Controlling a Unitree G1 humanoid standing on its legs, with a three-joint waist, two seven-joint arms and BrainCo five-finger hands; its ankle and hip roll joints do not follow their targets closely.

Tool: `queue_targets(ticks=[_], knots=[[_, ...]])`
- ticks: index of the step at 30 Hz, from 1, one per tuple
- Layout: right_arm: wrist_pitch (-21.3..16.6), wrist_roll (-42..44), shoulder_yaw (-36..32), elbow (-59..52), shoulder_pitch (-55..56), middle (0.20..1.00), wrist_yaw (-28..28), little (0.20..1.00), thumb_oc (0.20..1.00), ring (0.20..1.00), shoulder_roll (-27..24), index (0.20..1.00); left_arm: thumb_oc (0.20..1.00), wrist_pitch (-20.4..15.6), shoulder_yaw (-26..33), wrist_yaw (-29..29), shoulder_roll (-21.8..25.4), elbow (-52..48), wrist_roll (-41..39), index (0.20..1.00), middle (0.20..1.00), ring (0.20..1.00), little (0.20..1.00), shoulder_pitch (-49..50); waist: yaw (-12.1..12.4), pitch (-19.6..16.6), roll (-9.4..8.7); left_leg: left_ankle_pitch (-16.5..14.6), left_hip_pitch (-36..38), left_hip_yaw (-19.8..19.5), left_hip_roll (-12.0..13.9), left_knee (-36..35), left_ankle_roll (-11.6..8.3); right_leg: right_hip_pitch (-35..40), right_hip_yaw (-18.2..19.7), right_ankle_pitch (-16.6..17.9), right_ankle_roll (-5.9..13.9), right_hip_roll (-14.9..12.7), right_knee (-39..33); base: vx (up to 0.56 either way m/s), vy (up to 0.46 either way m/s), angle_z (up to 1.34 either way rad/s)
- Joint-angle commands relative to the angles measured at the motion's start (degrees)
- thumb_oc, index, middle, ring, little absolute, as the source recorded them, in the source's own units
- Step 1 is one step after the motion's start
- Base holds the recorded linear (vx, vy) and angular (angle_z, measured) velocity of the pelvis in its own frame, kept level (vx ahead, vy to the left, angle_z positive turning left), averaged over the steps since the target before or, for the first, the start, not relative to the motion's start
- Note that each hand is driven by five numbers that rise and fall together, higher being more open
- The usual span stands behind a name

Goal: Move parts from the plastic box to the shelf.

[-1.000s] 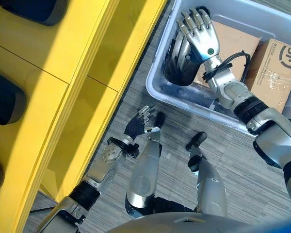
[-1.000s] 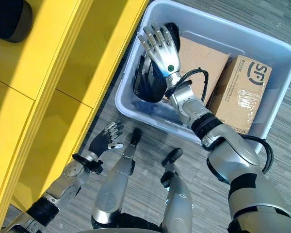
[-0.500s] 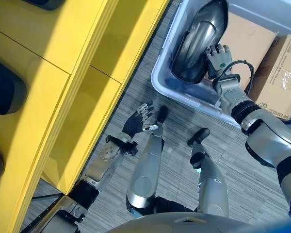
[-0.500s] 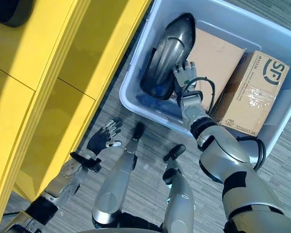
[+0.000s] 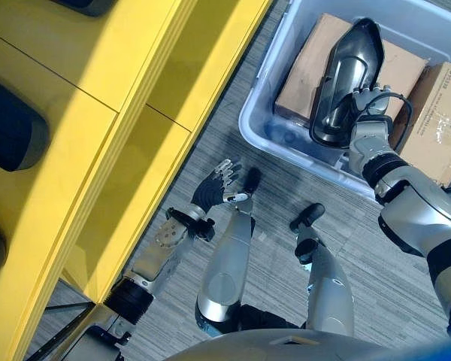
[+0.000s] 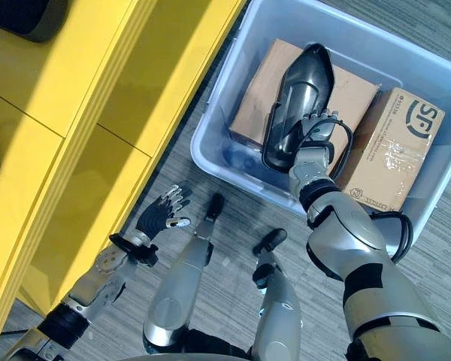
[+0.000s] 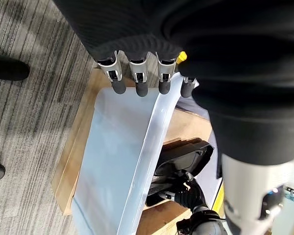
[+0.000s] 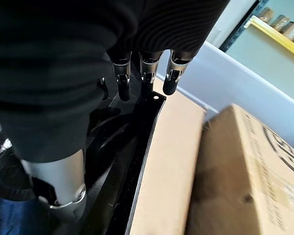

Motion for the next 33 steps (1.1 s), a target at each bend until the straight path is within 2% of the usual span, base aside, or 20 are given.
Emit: queue_targets(ticks=[1,2,3,4,5,8,9,10,11,14,16,17,18,21,23,24,27,30,31,33], knots=[[0.1,0.0,0.3,0.8,0.3,1.000,-10.6,1.000,1.000,1.000,-2.2,1.000,1.000,-2.3,-2.3,-0.5,1.8,-5.4,2.3,1.000,1.000,1.000,1.000,2.2,0.8,-1.4,0.12,1.8,-0.9,2.7,0.1,-3.4,0.30,3.9,3.6,-0.4,5.47,-0.1,1.2,-0.01,-0.007,-0.05],[-2.5,1.2,0.2,0.2,-0.2,1.000,-15.1,1.000,1.000,1.000,-2.7,1.000,1.000,-3.5,-2.6,0.2,1.9,-5.2,3.0,1.000,1.000,1.000,1.000,2.1,0.5,-1.4,0.15,1.7,-0.6,3.0,0.2,-3.3,0.32,4.1,3.8,-0.3,5.49,0.0,1.0,-0.02,0.013,-0.10],[-7.5,3.6,0.3,-1.6,-0.9,1.000,-21.8,1.000,1.000,1.000,-3.5,1.000,1.000,-4.8,-2.7,1.2,2.0,-4.9,3.1,1.000,1.000,1.000,1.000,1.9,0.1,-1.4,0.21,1.5,-0.2,3.4,0.2,-3.2,0.39,4.3,4.0,-0.2,5.46,0.0,0.8,-0.04,0.031,-0.11],[-16.6,6.9,0.3,-5.9,-0.9,1.000,-29.7,1.000,1.000,1.000,-4.5,1.000,1.000,-6.3,-2.8,3.4,2.3,-5.3,5.2,1.000,1.000,1.000,1.000,1.6,-0.7,-1.4,0.34,1.3,0.5,3.7,0.2,-3.1,0.53,4.7,4.6,-0.2,5.39,0.0,0.5,-0.03,0.032,-0.12],[-19.5,8.4,-0.1,-7.9,-0.7,1.000,-31.7,1.000,1.000,1.000,-5.1,1.000,1.000,-6.5,-2.6,5.0,2.5,-5.6,5.3,1.000,1.000,1.000,1.000,1.4,-1.1,-1.4,0.40,1.2,0.9,3.9,0.2,-3.0,0.58,4.8,4.8,-0.2,5.39,-0.1,0.4,-0.03,0.024,-0.15],[-27.2,14.8,-1.6,-15.1,0.5,1.000,-34.9,1.000,1.000,1.000,-5.4,1.000,1.000,-11.1,-1.3,10.5,2.6,-5.1,7.1,1.000,1.000,1.000,1.000,0.9,-2.2,-1.4,0.72,0.9,2.5,4.6,0.2,-3.4,0.78,5.2,5.6,-0.2,5.12,-0.2,0.2,-0.02,0.020,-0.27],[-27.1,14.9,-2.0,-16.7,0.9,1.000,-34.7,1.000,1.000,1.000,-5.3,1.000,1.000,-11.2,-1.1,10.8,2.6,-5.2,7.1,1.000,1.000,1.000,1.000,0.9,-2.3,-1.4,0.76,0.9,2.7,4.7,0.2,-3.4,0.77,5.3,5.7,-0.2,5.10,-0.3,0.2,-0.02,0.025,-0.15],[-27.8,15.3,-4.6,-24.4,3.4,1.000,-35.5,1.000,1.000,1.000,-4.8,1.000,1.000,-13.5,0.9,12.3,2.7,-6.6,9.2,1.000,1.000,1.000,1.000,1.0,-3.1,-1.4,1.04,0.7,4.1,5.0,0.3,-3.7,0.71,5.9,6.5,-0.2,4.93,-0.4,-0.3,-0.01,0.018,-0.11],[-28.2,15.8,-5.6,-27.0,4.4,1.000,-36.0,1.000,1.000,1.000,-4.7,1.000,1.000,-14.4,1.6,12.4,2.7,-7.2,9.0,1.000,1.000,1.000,1.000,1.1,-3.4,-1.4,1.10,0.6,4.6,5.2,0.3,-3.8,0.68,6.2,6.7,-0.2,4.86,-0.4,-0.4,-0.01,0.022,-0.05],[-31.1,18.7,-10.3,-36.6,10.4,1.000,-38.3,1.000,1.000,1.000,-4.1,1.000,1.000,-15.6,4.0,11.0,1.9,-10.6,2.5,1.000,1.000,1.000,1.000,2.2,-4.9,-1.4,1.46,0.2,7.3,5.8,0.5,-4.3,0.58,7.9,7.9,-0.2,4.69,-0.5,-1.2,0.01,0.015,-0.15],[-32.7,21.8,-13.7,-43.9,16.3,1.000,-39.2,1.000,1.000,1.000,-3.2,1.000,1.000,-15.0,5.4,13.7,0.1,-11.9,-3.2,1.000,1.000,1.000,1.000,3.5,-6.2,-1.4,1.39,-0.2,9.4,6.2,0.7,-4.7,0.49,9.4,8.8,-0.2,4.75,-0.5,-1.9,0.02,0.000,-0.20],[-32.7,23.3,-14.7,-46.4,18.5,1.000,-39.2,1.000,1.000,1.000,-2.6,1.000,1.000,-15.7,5.7,15.0,-0.6,-11.9,-3.1,1.000,1.000,1.000,1.000,3.8,-6.8,-1.4,1.19,-0.4,10.1,6.4,0.7,-4.9,0.45,9.9,9.1,-0.1,4.79,-0.5,-2.2,0.02,-0.048,-0.05],[-35.0,25.9,-17.8,-54.3,25.8,1.000,-38.6,1.000,1.000,1.000,-0.6,1.000,1.000,-19.3,6.7,18.6,-2.4,-12.0,0.5,1.000,1.000,1.000,1.000,4.8,-8.8,-1.4,0.41,-0.6,12.2,7.1,1.3,-5.2,0.17,11.4,10.0,0.4,4.70,-0.2,-3.5,0.02,-0.056,-0.07],[-35.8,28.2,-20.2,-64.8,35.5,1.000,-36.3,1.000,1.000,1.000,0.2,1.000,1.000,-23.1,7.7,21.0,-4.0,-13.5,4.8,1.000,1.000,1.000,1.000,5.8,-11.7,-1.4,-0.41,-1.2,15.6,8.3,2.0,-5.8,-0.09,13.7,11.7,0.5,4.77,0.2,-4.6,0.04,-0.028,-0.25],[-37.0,28.4,-21.0,-69.2,41.7,1.000,-34.7,1.000,1.000,1.000,-0.9,1.000,1.000,-24.4,7.7,20.8,-4.3,-14.6,6.4,1.000,1.000,1.000,1.000,6.2,-13.5,-1.8,-0.84,-1.6,17.6,9.3,2.5,-6.1,-0.26,15.2,12.8,0.6,4.91,0.4,-5.3,0.09,-0.001,-0.37],[-37.4,29.2,-21.9,-72.3,48.0,1.000,-31.3,1.000,1.000,1.000,-2.7,1.000,1.000,-23.0,7.2,20.0,-4.7,-15.7,6.0,1.000,1.000,1.000,1.000,6.7,-15.5,-2.8,-1.15,-1.8,19.6,10.6,3.3,-6.4,-0.45,16.6,14.1,0.9,5.02,0.7,-6.2,0.13,0.002,-0.44],[-39.9,28.8,-22.9,-75.8,55.1,1.000,-27.2,1.000,1.000,1.000,-6.3,1.000,1.000,-23.7,6.8,20.8,-3.3,-16.0,7.6,1.000,1.000,1.000,1.000,7.1,-19.0,-4.8,-1.73,-2.0,21.8,12.4,4.4,-6.4,-0.71,18.0,16.2,1.4,5.22,1.1,-7.1,0.14,-0.015,-0.57],[-39.2,30.1,-25.1,-80.5,58.5,1.000,-24.8,1.000,1.000,1.000,-9.0,1.000,1.000,-18.4,5.5,22.2,-2.5,-14.8,5.9,1.000,1.000,1.000,1.000,6.3,-21.8,-5.9,-1.87,-2.4,22.8,13.5,5.1,-5.6,-1.04,18.3,18.2,1.3,4.97,1.9,-7.1,0.10,-0.016,-0.47],[-38.9,30.4,-25.3,-81.0,58.7,1.000,-24.8,1.000,1.000,1.000,-9.2,1.000,1.000,-17.9,5.2,22.6,-2.7,-14.4,6.3,1.000,1.000,1.000,1.000,6.0,-22.2,-6.0,-1.84,-2.4,22.8,13.7,5.2,-5.4,-1.07,18.1,18.6,1.3,4.90,2.0,-7.1,0.06,-0.007,-0.39],[-38.6,31.3,-25.7,-81.2,58.1,1.000,-25.0,1.000,1.000,1.000,-9.3,1.000,1.000,-16.1,4.1,27.0,-3.2,-12.1,8.9,1.000,1.000,1.000,1.000,4.4,-23.5,-5.9,-1.98,-2.5,22.3,14.2,5.8,-5.0,-1.26,17.0,20.0,1.2,4.54,2.7,-7.2,0.00,-0.002,-0.28]])
